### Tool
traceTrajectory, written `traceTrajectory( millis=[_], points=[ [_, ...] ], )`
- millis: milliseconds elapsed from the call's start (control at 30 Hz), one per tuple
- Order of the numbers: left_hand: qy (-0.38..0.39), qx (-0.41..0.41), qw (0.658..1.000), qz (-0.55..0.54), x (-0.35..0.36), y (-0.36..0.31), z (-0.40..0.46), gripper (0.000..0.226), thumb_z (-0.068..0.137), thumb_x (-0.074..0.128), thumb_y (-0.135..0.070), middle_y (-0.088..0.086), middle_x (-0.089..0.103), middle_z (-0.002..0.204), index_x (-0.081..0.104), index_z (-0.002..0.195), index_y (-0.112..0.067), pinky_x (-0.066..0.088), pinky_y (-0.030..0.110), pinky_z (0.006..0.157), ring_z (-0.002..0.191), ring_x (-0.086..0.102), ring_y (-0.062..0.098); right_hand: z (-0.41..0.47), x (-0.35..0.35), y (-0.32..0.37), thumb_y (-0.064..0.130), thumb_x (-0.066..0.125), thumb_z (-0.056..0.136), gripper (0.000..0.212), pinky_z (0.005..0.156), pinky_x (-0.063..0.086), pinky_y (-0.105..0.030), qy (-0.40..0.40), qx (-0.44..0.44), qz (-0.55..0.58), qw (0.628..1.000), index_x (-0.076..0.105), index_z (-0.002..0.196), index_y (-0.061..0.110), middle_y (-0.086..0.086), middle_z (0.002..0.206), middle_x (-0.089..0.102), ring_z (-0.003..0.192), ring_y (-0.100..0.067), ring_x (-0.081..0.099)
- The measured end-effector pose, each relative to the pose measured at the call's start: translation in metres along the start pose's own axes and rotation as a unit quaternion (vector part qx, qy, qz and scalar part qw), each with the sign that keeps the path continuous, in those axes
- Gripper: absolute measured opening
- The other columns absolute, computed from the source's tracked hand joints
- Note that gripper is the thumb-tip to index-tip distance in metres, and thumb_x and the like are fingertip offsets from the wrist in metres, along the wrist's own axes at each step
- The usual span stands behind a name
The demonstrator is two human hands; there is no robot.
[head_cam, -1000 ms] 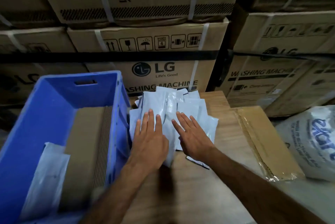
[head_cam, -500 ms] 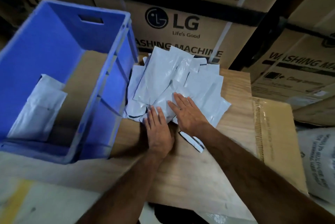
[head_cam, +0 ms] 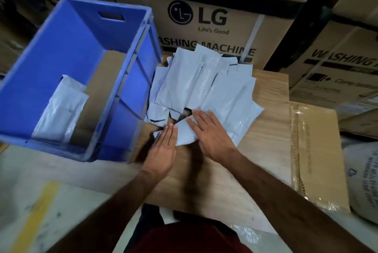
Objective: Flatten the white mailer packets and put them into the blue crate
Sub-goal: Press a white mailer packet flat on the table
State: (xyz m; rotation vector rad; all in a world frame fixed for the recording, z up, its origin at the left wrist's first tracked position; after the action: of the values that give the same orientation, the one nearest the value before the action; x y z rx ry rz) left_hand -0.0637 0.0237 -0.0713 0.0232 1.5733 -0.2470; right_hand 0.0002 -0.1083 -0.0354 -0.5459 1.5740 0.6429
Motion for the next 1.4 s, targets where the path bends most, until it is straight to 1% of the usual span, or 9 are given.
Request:
traceTrajectory(
  millis=[133, 233, 300, 400, 533, 700, 933, 1067, 1400],
  points=[
    [0.023, 0.115, 0.992, 0.042, 0.003, -0.009, -0.046, 0.061, 0.093, 0.036, -0.017, 0.016, 0.038, 0.159, 0.04, 0.153, -0.003, 0.031, 0.047, 0.117, 0.146, 0.04, 0.031, -0.072, 0.025, 0.04, 0.02, 0.056, 0.08, 0.076, 0.123, 0.017, -0.052, -0.004, 0.025, 0.012, 1.0, 0.041, 0.153, 0.008, -0.024, 0.154, 0.042, 0.143, -0.039, 0.039],
    [0.055, 0.195, 0.979, 0.039, 0.02, -0.024, -0.073, 0.06, 0.094, 0.033, -0.014, 0.015, 0.039, 0.159, 0.043, 0.152, -0.005, 0.029, 0.048, 0.116, 0.146, 0.039, 0.034, -0.129, 0.05, 0.066, 0.026, 0.041, 0.085, 0.072, 0.12, 0.02, -0.053, 0.012, 0.081, 0.049, 0.995, 0.039, 0.155, 0.009, -0.025, 0.156, 0.039, 0.145, -0.04, 0.038],
    [0.079, 0.212, 0.974, 0.025, 0.032, -0.033, -0.087, 0.061, 0.092, 0.033, -0.015, 0.017, 0.04, 0.158, 0.045, 0.151, -0.006, 0.028, 0.048, 0.114, 0.144, 0.041, 0.037, -0.151, 0.069, 0.076, 0.021, 0.048, 0.082, 0.077, 0.12, 0.02, -0.053, 0.031, 0.12, 0.069, 0.99, 0.036, 0.157, 0.01, -0.024, 0.16, 0.033, 0.147, -0.04, 0.035],
    [0.101, 0.181, 0.978, -0.006, 0.035, -0.039, -0.098, 0.066, 0.094, 0.039, -0.028, 0.019, 0.027, 0.164, 0.035, 0.157, -0.009, 0.023, 0.049, 0.12, 0.151, 0.027, 0.036, -0.167, 0.084, 0.082, 0.021, 0.056, 0.079, 0.087, 0.122, 0.017, -0.054, 0.042, 0.165, 0.121, 0.978, 0.027, 0.16, 0.011, -0.021, 0.166, 0.017, 0.154, -0.037, 0.02],
    [0.095, 0.132, 0.986, -0.025, 0.03, -0.049, -0.096, 0.068, 0.101, 0.034, -0.038, 0.021, 0.012, 0.167, 0.024, 0.159, -0.006, 0.011, 0.05, 0.126, 0.156, 0.009, 0.034, -0.161, 0.073, 0.08, 0.031, 0.044, 0.094, 0.073, 0.127, 0.009, -0.05, -0.01, 0.209, 0.175, 0.962, 0.023, 0.161, 0.014, -0.017, 0.168, 0.016, 0.157, -0.03, 0.009],
    [0.121, 0.068, 0.99, -0.016, 0.062, -0.044, -0.084, 0.064, 0.103, 0.029, -0.039, 0.017, 0.015, 0.168, 0.023, 0.16, -0.01, 0.013, 0.049, 0.125, 0.155, 0.014, 0.034, -0.145, 0.091, 0.069, 0.034, 0.039, 0.101, 0.063, 0.124, 0.017, -0.054, -0.003, 0.221, 0.159, 0.962, 0.028, 0.16, 0.013, -0.017, 0.168, 0.017, 0.156, -0.031, 0.014],
    [0.089, 0.085, 0.992, 0.005, 0.071, -0.046, -0.087, 0.067, 0.101, 0.032, -0.04, 0.019, 0.014, 0.168, 0.023, 0.16, -0.009, 0.013, 0.053, 0.125, 0.156, 0.012, 0.035, -0.148, 0.11, 0.072, 0.035, 0.04, 0.1, 0.067, 0.124, 0.013, -0.056, 0.002, 0.218, 0.131, 0.967, 0.023, 0.161, 0.013, -0.016, 0.169, 0.013, 0.157, -0.031, 0.008],
    [0.068, 0.088, 0.994, 0.014, 0.069, -0.049, -0.086, 0.066, 0.1, 0.034, -0.039, 0.021, 0.02, 0.166, 0.028, 0.159, -0.008, 0.01, 0.051, 0.124, 0.153, 0.021, 0.039, -0.147, 0.118, 0.073, 0.035, 0.042, 0.099, 0.07, 0.125, 0.01, -0.055, 0.019, 0.229, 0.123, 0.965, 0.02, 0.162, 0.013, -0.016, 0.169, 0.009, 0.157, -0.031, 0.005],
    [0.106, 0.076, 0.99, 0.05, 0.068, -0.052, -0.08, 0.066, 0.101, 0.026, -0.041, 0.022, 0.024, 0.164, 0.029, 0.158, -0.007, 0.01, 0.051, 0.123, 0.15, 0.028, 0.039, -0.143, 0.113, 0.072, 0.035, 0.034, 0.1, 0.068, 0.125, 0.011, -0.053, 0.023, 0.241, 0.149, 0.959, 0.018, 0.162, 0.013, -0.014, 0.17, 0.008, 0.157, -0.029, 0.005]
  ],
)
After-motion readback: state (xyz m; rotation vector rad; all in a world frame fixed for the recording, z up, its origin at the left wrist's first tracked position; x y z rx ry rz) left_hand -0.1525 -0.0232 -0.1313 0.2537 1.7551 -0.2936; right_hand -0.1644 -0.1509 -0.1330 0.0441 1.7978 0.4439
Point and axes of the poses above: each hand's wrist, its own z-axis towards the middle knuckle, its own x-axis out of the palm, y = z × x, the point moved 8 cm from there along z, towards the middle knuckle
